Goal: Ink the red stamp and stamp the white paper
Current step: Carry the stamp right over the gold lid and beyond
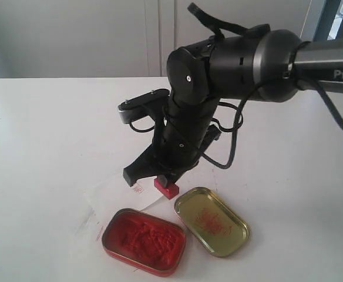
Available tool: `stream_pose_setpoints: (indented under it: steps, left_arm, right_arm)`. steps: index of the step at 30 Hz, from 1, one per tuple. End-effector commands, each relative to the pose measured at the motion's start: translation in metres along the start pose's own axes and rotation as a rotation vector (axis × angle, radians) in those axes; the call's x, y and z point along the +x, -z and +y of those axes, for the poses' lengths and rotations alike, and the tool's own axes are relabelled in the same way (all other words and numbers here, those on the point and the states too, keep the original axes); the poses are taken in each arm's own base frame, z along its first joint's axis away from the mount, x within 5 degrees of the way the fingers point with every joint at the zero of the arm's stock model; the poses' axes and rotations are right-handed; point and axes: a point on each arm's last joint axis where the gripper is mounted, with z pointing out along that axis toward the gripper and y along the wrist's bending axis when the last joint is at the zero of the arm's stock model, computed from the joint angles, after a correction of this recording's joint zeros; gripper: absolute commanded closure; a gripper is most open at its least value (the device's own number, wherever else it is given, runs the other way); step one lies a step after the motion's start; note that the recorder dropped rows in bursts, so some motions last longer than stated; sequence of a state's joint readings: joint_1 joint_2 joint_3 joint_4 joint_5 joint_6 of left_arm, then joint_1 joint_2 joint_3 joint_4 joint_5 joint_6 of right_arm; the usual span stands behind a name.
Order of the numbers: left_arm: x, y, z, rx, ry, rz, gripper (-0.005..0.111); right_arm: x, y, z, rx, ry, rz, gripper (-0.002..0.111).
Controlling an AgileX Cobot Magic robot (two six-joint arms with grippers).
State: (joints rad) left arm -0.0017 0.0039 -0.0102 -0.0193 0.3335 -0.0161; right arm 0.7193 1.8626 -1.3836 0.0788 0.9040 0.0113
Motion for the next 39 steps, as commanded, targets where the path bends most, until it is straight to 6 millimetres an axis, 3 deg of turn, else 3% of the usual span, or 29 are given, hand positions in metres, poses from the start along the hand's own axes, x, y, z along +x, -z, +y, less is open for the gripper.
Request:
stream_pose_setpoints:
  steps: [1,29,39]
  left_arm:
    - [0.004,-0.001,0.0,0.002,0.004,0.014,0.107]
    - [0.004,-0.001,0.0,0.002,0.004,0.014,0.107]
    - [0.004,-0.001,0.0,0.002,0.004,0.014,0.107]
  right_arm:
    - [0.013,0.012,-0.013,-0.007,-0.011,-0.007,0.108]
    - [0.084,0.037,-0.066,-0.124,-0.192,-0.061,0.108]
    - [0.079,0.046,-0.085,-0.283,-0.281,-0.254,0.108]
